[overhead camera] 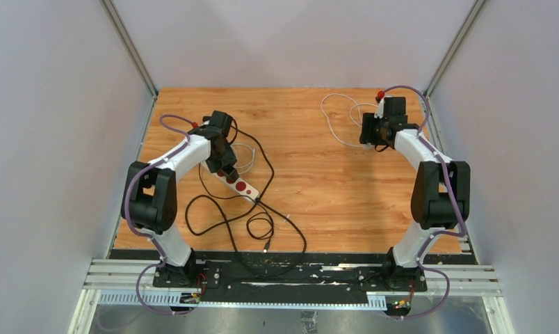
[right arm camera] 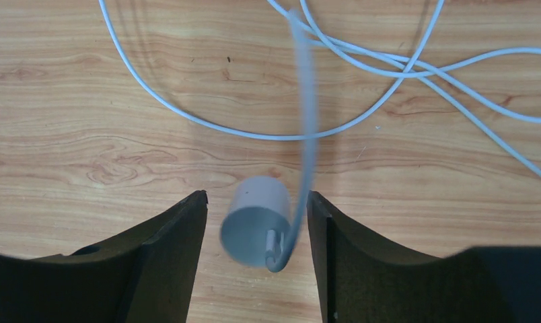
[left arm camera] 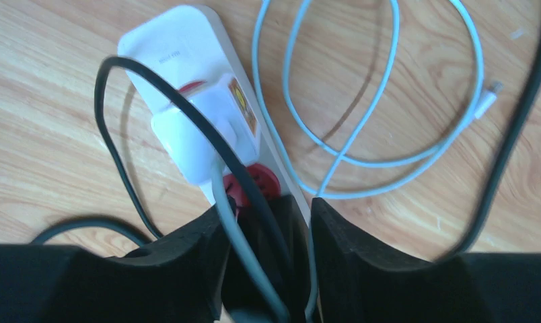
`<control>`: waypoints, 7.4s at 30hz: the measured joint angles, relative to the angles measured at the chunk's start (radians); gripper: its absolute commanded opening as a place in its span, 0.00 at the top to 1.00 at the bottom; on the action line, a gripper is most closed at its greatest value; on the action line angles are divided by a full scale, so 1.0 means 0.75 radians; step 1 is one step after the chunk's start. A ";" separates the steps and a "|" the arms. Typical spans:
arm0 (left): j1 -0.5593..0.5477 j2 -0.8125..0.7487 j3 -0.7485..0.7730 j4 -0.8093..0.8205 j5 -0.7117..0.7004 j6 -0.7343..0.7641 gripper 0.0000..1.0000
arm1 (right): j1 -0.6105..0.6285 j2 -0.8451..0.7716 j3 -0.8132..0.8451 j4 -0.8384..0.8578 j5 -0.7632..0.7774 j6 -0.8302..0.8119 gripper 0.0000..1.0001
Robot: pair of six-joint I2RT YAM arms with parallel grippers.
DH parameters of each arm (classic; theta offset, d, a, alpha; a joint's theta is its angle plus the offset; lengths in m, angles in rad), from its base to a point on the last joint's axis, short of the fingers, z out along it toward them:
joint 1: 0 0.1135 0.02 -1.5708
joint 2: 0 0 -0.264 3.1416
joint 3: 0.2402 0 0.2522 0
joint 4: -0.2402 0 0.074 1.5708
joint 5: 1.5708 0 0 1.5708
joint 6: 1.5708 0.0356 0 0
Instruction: Pull the plug off the socket
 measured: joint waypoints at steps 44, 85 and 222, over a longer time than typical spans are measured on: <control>0.446 -0.605 -0.413 0.131 0.154 0.107 0.00 | 1.258 0.368 0.283 0.462 -0.053 -0.289 0.17; 0.482 -0.713 -0.561 0.585 0.667 0.296 0.02 | 1.144 0.472 0.334 0.335 -0.251 -0.535 1.00; -0.208 -0.427 -0.712 0.848 0.068 0.502 1.00 | 1.249 0.229 -0.005 0.408 0.069 -0.668 1.00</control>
